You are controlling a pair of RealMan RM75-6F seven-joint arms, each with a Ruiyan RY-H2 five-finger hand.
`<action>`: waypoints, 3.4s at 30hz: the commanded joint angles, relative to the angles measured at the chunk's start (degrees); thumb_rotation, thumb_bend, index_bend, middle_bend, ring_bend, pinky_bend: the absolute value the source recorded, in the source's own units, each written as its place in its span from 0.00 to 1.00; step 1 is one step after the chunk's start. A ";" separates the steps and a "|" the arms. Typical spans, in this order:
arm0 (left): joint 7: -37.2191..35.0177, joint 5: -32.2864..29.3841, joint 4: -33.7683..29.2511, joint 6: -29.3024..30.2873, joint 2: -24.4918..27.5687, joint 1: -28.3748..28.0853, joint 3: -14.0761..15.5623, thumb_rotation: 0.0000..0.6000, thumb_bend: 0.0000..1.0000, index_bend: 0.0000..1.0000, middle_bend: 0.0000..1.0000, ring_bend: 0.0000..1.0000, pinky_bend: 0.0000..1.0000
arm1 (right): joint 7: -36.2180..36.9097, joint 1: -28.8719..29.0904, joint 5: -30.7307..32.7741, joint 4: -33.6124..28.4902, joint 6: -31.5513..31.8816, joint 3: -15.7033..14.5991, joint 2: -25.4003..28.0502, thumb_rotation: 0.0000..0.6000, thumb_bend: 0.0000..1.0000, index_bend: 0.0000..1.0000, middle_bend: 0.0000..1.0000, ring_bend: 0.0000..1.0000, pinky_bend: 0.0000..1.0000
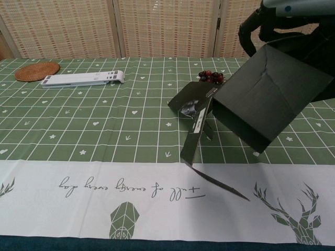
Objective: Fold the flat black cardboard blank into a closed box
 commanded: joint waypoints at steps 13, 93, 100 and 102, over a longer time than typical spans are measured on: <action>-1.05 0.69 0.29 0.60 -0.23 0.26 0.43 1.00 0.14 0.00 0.00 0.02 0.10 | -9.54 4.42 -4.64 4.89 -5.27 0.01 -8.42 1.00 0.79 0.99 0.86 0.87 1.00; -2.89 0.14 2.25 -1.17 -1.26 -0.81 0.59 1.00 0.14 0.00 0.00 0.02 0.10 | -10.56 7.52 15.05 15.72 -5.57 8.04 -20.84 1.00 0.00 0.00 0.06 0.13 0.32; -2.58 0.20 2.18 -1.72 -1.49 -1.43 0.33 1.00 0.14 0.00 0.00 0.02 0.10 | -10.97 4.04 22.04 10.57 -6.77 6.41 -17.60 1.00 0.00 0.02 0.21 0.53 0.72; -2.53 0.15 2.16 -1.89 -1.52 -1.53 0.35 1.00 0.14 0.00 0.00 0.02 0.10 | -10.82 3.36 24.39 9.87 -7.49 6.01 -17.18 1.00 0.00 0.06 0.23 0.61 0.80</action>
